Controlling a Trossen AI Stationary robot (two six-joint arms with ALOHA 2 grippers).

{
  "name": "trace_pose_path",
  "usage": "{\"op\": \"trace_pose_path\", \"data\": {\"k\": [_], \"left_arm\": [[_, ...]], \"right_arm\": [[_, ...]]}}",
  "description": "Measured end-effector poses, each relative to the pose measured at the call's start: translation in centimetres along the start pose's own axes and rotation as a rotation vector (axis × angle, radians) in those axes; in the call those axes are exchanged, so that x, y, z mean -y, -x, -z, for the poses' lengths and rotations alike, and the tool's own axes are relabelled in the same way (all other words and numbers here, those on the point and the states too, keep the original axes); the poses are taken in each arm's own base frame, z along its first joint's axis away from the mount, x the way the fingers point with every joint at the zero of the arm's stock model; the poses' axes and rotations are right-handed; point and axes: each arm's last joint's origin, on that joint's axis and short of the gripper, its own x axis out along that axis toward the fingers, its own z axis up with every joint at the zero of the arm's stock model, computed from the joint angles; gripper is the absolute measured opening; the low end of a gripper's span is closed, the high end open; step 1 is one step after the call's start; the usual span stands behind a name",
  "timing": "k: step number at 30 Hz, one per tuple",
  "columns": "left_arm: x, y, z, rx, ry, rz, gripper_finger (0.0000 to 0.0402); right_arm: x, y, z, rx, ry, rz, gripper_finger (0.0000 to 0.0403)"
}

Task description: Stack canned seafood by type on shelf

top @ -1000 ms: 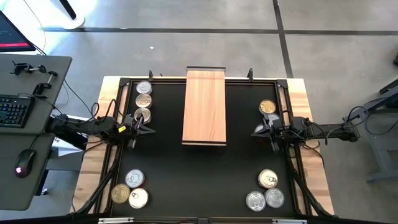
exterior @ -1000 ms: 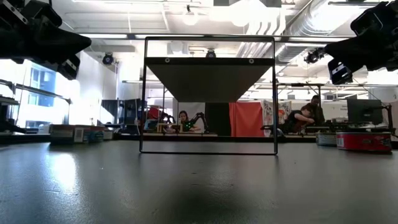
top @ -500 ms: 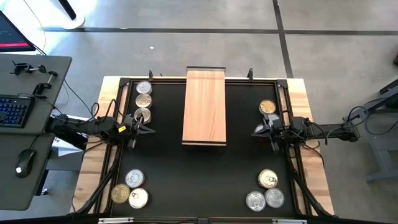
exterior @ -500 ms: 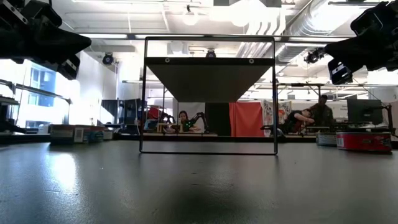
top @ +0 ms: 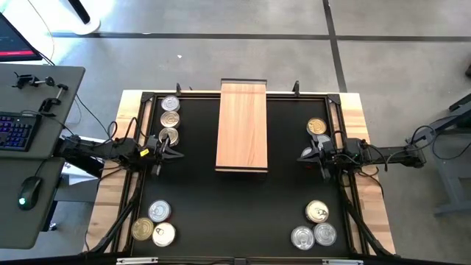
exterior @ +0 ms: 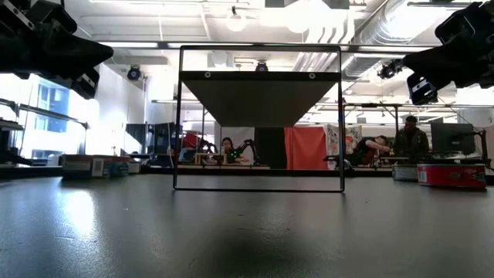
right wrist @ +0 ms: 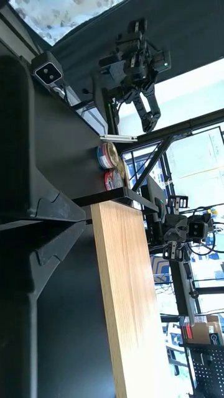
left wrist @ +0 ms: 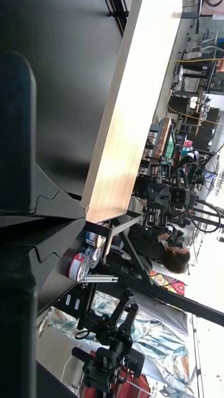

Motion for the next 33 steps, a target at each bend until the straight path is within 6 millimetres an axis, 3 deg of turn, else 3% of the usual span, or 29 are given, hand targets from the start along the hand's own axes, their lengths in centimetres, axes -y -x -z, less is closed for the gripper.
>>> {"op": "trace_pose_path", "data": {"k": [24, 28, 33], "left_arm": [[0.0, 0.0, 0.0, 0.0, -0.003, -0.001, 0.0], [-0.2, 0.0, -0.4, 0.055, -0.062, -0.077, 0.0], [0.3, 0.5, -3.1, 0.356, 0.266, -0.025, 0.0]], "right_arm": [[0.0, 0.0, 0.0, -0.001, 0.0, 0.0, 0.0], [0.0, 0.0, 0.0, 0.0, 0.0, 0.0, 0.0], [0.0, 0.0, 0.0, -0.001, 0.0, 0.0, 0.0]]}}
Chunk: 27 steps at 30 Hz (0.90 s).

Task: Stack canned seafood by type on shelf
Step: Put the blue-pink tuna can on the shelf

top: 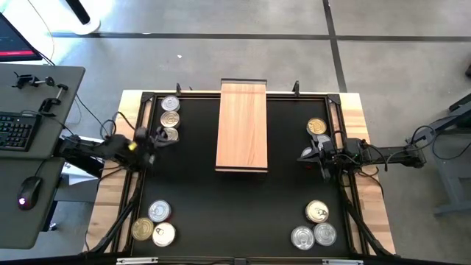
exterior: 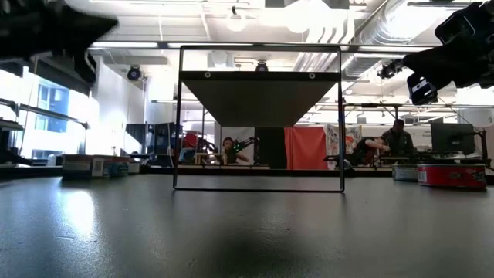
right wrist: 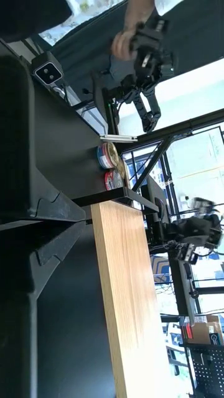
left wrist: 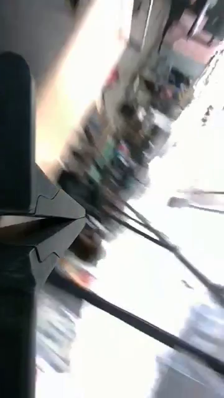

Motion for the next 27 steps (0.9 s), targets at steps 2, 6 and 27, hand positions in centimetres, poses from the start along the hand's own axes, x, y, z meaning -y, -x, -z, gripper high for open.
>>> {"op": "trace_pose_path", "data": {"k": [2, 6, 27], "left_arm": [[0.3, 0.0, -0.9, 0.097, 0.097, 0.021, 0.0], [0.8, 0.1, -2.9, 0.317, 0.248, -0.012, 0.0], [10.8, -15.5, -8.7, -0.483, -0.022, -0.031, 0.0]], "right_arm": [[0.0, 0.0, 0.0, 0.0, 0.0, 0.0, 0.0], [0.0, 0.0, 0.0, -0.002, 0.0, 0.0, 0.0], [-0.2, 0.7, -3.5, 0.408, -0.241, 0.043, 0.0]]}}
